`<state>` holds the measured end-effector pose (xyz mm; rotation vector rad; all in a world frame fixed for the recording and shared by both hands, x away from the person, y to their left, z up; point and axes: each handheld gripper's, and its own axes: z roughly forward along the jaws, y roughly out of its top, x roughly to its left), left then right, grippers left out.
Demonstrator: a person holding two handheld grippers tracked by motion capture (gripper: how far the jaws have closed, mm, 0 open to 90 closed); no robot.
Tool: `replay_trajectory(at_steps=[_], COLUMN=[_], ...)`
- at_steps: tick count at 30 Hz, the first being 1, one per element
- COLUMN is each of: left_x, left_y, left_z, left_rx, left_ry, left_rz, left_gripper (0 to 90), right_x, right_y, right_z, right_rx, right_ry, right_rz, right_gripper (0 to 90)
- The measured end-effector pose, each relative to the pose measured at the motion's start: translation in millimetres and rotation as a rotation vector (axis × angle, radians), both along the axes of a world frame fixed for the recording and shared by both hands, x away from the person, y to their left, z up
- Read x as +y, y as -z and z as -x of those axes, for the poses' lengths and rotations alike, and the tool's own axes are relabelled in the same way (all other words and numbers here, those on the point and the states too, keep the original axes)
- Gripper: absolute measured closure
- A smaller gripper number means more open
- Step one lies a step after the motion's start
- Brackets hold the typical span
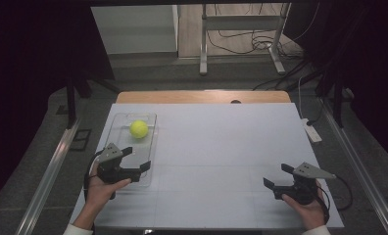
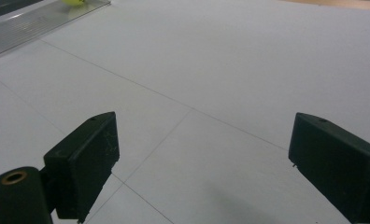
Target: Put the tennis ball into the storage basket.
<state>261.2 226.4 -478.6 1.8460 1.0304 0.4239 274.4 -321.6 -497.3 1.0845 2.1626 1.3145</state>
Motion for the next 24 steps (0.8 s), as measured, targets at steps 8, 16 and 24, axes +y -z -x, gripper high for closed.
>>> replay_trajectory(at_steps=[8, 16, 24], left_x=[-4.7, -6.2, -8.0], left_y=[12.0, 18.7, 20.9], left_z=[18.7, 24.5, 22.9], left_rx=[-0.026, -0.011, 0.002], left_ry=[-0.008, 0.009, 0.015], left_rz=[-0.02, -0.039, -0.041], left_gripper=[10.4, 10.1, 10.0], right_x=[-0.1, -0.7, -0.5], right_y=[-1.5, -2.6, -2.3], right_z=[-0.1, -0.4, -0.5], right_rx=[-0.006, -0.011, -0.012], right_ry=[-0.012, -0.015, -0.017], right_rz=[-0.012, -0.017, -0.015], right_gripper=[8.8, 8.8, 8.8])
